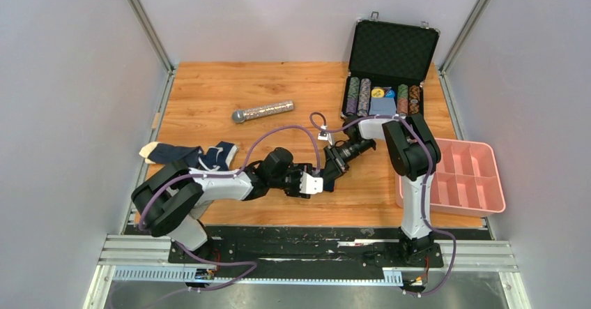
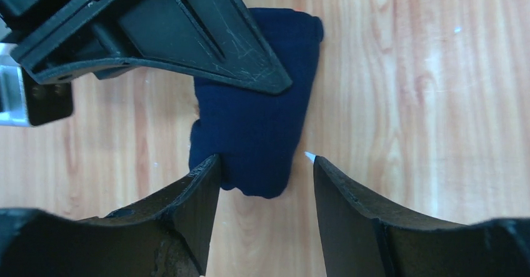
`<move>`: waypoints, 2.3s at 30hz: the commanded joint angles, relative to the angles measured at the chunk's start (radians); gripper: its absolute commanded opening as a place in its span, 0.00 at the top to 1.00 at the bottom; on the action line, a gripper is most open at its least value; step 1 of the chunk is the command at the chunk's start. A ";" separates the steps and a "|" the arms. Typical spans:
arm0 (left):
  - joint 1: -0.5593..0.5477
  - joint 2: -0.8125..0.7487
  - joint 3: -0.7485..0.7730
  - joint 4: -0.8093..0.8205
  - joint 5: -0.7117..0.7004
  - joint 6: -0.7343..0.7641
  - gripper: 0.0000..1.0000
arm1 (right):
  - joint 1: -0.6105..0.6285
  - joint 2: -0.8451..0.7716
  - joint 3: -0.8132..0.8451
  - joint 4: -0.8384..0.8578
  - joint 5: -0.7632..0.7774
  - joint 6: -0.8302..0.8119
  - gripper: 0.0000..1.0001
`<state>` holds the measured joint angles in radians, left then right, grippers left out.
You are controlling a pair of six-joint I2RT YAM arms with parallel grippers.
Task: Roll the underwear
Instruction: Roll the underwear to the center of the board.
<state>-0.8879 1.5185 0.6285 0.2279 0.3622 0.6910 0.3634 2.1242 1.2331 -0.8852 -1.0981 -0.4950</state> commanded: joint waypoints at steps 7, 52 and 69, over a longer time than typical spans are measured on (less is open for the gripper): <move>-0.015 0.062 0.009 0.246 0.001 0.210 0.35 | 0.007 0.102 0.011 -0.048 0.218 -0.035 1.00; 0.001 0.347 0.257 -0.253 -0.132 0.406 0.37 | -0.020 0.300 0.192 -0.234 0.172 -0.002 1.00; 0.069 0.160 0.187 -0.200 0.079 0.328 0.30 | -0.023 0.315 0.206 -0.242 0.177 0.011 1.00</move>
<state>-0.8333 1.6714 0.8295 0.0559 0.4881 1.0248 0.3187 2.3501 1.4673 -1.2068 -1.1427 -0.5068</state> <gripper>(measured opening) 0.693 0.245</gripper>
